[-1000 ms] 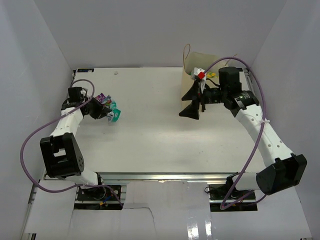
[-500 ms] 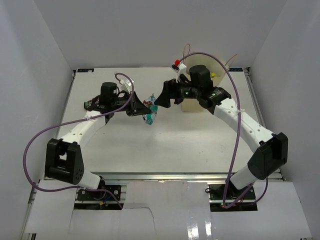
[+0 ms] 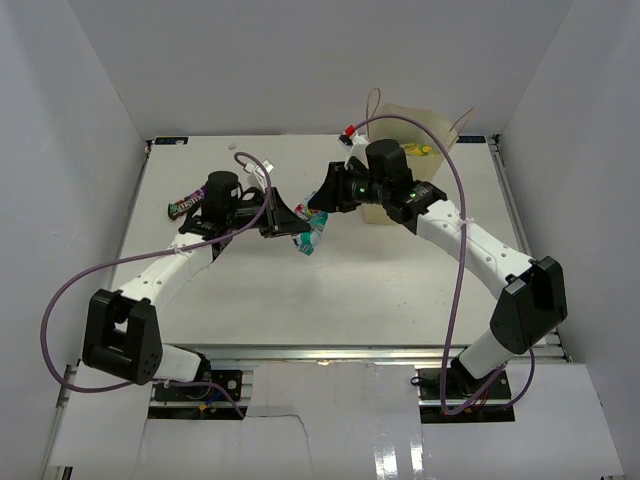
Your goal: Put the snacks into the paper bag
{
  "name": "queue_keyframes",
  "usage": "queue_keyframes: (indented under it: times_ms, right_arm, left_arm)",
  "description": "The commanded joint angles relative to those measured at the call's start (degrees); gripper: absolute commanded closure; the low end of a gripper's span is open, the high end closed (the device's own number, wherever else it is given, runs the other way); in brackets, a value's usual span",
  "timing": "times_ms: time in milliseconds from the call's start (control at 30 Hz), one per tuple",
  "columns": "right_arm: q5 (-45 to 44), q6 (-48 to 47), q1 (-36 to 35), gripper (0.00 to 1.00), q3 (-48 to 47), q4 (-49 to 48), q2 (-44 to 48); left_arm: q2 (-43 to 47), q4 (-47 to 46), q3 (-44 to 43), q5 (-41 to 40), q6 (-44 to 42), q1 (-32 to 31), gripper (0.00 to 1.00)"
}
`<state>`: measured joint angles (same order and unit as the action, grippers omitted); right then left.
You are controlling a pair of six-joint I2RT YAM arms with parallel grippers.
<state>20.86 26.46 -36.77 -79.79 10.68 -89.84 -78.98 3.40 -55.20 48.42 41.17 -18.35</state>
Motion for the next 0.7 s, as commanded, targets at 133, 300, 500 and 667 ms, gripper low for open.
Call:
queue_keyframes:
  times_ms: [133,300,500,667]
  right_arm:
    - [10.7,-2.4,1.6,0.92,-1.1,-5.2,1.0]
    - [20.9,-10.7,7.4,0.92,-8.1,-4.5,1.0]
    - [26.8,-20.2,15.8,0.92,-20.6,-0.7,2.8]
    - [17.0,-29.7,21.6,0.92,-32.5,2.8,5.7]
  left_arm:
    - [8.0,-5.7,1.3,-1.1,0.1,0.0,0.52]
    - [13.2,-3.8,1.7,-3.6,-3.6,0.6,0.24]
    - [20.6,5.4,-1.7,-18.7,-10.1,1.3,0.02]
    - [24.5,10.6,-1.4,-34.7,-12.9,1.5,0.02]
